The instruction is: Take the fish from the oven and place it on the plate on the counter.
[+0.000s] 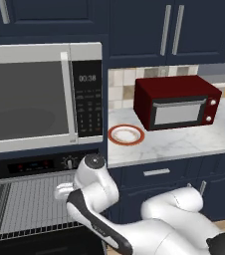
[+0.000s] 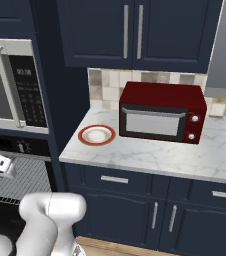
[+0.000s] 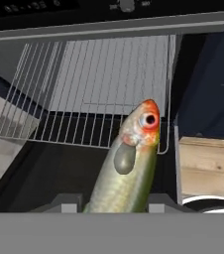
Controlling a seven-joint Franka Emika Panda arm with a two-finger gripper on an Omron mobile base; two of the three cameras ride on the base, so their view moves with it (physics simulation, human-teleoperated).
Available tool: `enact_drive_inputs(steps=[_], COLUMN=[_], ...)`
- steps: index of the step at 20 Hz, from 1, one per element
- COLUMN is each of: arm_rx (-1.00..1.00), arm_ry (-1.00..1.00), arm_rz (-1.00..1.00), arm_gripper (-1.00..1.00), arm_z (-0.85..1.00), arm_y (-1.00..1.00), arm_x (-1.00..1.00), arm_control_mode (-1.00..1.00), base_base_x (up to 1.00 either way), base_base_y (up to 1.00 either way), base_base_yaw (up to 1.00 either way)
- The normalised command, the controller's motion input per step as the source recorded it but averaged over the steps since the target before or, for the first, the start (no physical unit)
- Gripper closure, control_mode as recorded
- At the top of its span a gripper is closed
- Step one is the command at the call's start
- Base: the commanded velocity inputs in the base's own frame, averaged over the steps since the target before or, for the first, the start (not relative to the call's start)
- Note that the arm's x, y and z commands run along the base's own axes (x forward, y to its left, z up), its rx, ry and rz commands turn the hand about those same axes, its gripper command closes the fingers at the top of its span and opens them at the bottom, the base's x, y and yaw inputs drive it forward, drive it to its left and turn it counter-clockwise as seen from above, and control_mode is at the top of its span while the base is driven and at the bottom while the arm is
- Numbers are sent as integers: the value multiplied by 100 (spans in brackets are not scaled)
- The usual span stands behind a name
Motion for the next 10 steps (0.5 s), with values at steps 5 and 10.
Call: enact_drive_inputs(steps=[5, 10], arm_rx=[11, 5], arm_ry=[-2, 0], arm_rz=[0, 0], arm_gripper=[100, 100], arm_z=[67, 41], arm_y=[-99, -100], arm_x=[0, 8], arm_control_mode=[-100, -100], base_base_x=[0, 0], base_base_y=[0, 0], base_base_yaw=[0, 0])
